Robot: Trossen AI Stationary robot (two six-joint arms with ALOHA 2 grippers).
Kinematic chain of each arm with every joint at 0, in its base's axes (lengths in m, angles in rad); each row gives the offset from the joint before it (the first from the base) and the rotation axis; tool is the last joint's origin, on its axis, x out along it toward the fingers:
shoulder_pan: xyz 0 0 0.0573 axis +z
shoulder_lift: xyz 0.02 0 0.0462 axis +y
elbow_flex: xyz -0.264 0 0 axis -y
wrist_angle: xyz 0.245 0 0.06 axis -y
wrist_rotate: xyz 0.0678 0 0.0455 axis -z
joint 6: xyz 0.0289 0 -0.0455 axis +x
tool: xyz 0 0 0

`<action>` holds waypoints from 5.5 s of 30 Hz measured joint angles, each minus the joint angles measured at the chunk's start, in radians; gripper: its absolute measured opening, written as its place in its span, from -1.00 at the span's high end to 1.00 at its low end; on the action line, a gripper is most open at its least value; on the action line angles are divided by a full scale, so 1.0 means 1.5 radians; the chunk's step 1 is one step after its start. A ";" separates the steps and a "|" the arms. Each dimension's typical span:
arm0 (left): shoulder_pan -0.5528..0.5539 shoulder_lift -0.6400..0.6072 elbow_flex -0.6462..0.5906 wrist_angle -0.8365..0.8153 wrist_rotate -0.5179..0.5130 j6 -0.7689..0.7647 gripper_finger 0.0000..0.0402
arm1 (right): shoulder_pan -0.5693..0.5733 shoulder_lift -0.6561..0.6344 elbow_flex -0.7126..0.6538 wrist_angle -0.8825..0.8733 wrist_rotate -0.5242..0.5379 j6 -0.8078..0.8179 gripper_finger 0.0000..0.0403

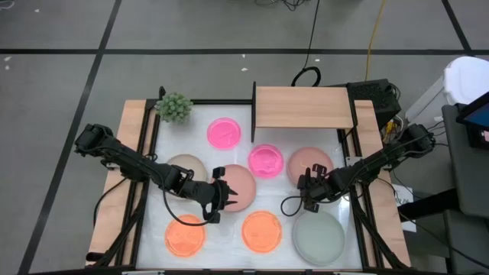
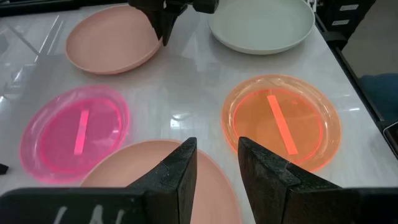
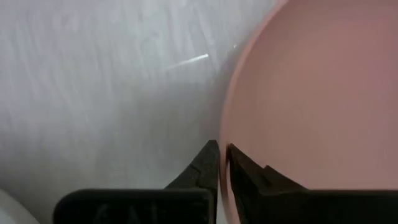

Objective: Place and stack plates onto a shelf
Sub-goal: Put the right light pink plate on the shelf

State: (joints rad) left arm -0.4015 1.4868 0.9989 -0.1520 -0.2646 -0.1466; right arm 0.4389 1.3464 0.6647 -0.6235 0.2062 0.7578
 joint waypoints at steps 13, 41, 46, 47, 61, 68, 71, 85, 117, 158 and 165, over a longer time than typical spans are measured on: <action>0.000 0.000 0.000 0.000 0.000 0.026 0.38 | 0.026 -0.001 0.022 -0.025 -0.036 0.067 0.95; 0.016 0.000 0.000 0.000 0.000 0.025 0.38 | 0.134 -0.001 0.294 -0.346 0.056 0.104 1.00; 0.016 0.000 0.000 0.000 0.000 0.025 0.38 | 0.137 -0.001 0.332 -0.386 0.071 0.098 1.00; 0.016 0.000 0.000 0.000 0.000 0.025 0.38 | 0.137 -0.001 0.340 -0.393 0.071 0.096 1.00; 0.016 0.000 0.000 0.000 0.000 0.009 0.38 | 0.122 -0.001 0.433 -0.560 0.173 0.074 1.00; 0.016 0.000 0.000 0.000 0.000 0.009 0.38 | 0.061 -0.004 0.442 -0.630 0.178 0.027 1.00; 0.016 0.000 0.000 0.000 0.000 0.017 0.38 | 0.026 -0.011 0.442 -0.632 0.179 -0.014 1.00; 0.016 0.000 0.000 0.000 0.000 0.006 0.38 | -0.164 -0.054 0.442 -0.626 0.228 -0.224 1.00; 0.016 -0.001 0.000 0.015 0.000 0.013 0.38 | -0.542 -0.063 0.343 -0.381 0.169 -0.523 1.00; 0.016 -0.001 0.000 0.014 0.001 0.005 0.38 | -0.606 -0.063 0.335 -0.376 0.138 -0.524 0.86; 0.016 -0.001 0.000 0.014 0.001 0.005 0.38 | -0.606 -0.063 0.335 -0.376 0.138 -0.517 0.62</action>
State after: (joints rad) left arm -0.3779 1.4860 0.9989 -0.1303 -0.2638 -0.1394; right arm -0.4706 1.2526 1.1667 -1.1874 0.4137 -0.0170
